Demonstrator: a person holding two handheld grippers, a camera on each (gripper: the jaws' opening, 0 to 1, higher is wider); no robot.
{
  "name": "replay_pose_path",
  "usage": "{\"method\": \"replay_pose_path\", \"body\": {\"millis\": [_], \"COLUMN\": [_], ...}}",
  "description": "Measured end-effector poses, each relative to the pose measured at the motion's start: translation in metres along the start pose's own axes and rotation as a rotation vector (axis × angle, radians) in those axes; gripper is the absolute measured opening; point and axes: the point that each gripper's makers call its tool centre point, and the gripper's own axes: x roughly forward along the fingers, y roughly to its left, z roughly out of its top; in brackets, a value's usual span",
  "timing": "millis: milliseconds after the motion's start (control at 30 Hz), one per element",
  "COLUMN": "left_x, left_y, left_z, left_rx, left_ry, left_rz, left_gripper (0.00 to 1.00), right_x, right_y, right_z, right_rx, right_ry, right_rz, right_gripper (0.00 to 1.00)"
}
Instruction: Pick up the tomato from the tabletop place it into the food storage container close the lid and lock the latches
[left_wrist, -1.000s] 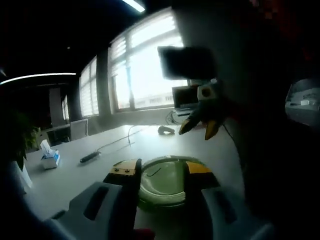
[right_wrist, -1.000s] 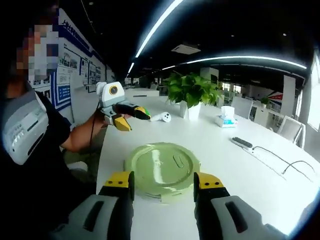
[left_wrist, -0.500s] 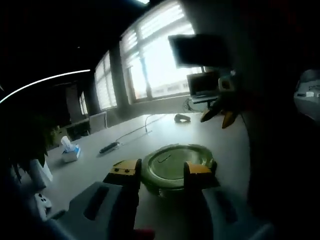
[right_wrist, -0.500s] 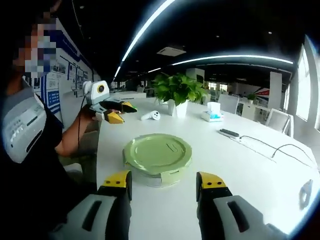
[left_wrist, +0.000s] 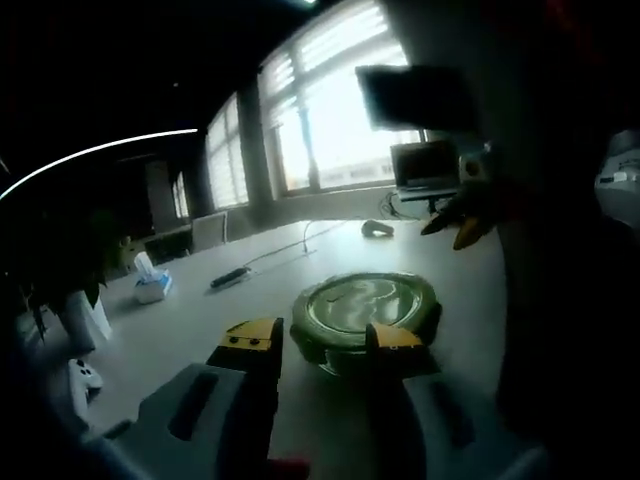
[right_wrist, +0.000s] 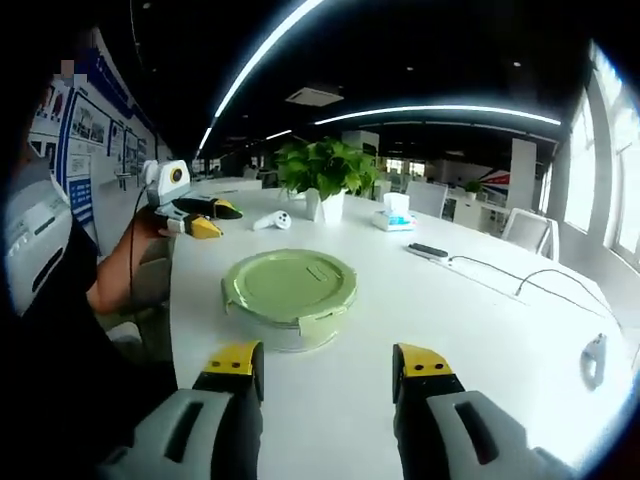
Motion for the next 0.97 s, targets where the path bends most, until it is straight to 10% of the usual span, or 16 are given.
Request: {"method": "replay_pose_path", "body": {"millis": [967], "left_x": [0.003], "left_y": [0.003], "left_z": [-0.006], "left_rx": [0.004], "left_ry": [-0.019], "left_rz": [-0.024], "left_gripper": [0.32], "right_x": [0.005], "right_y": [0.014], "right_z": [0.003], "right_rx": [0.015], "right_ry": [0.004], "right_rz": [-0.016], "right_gripper": [0.47]}}
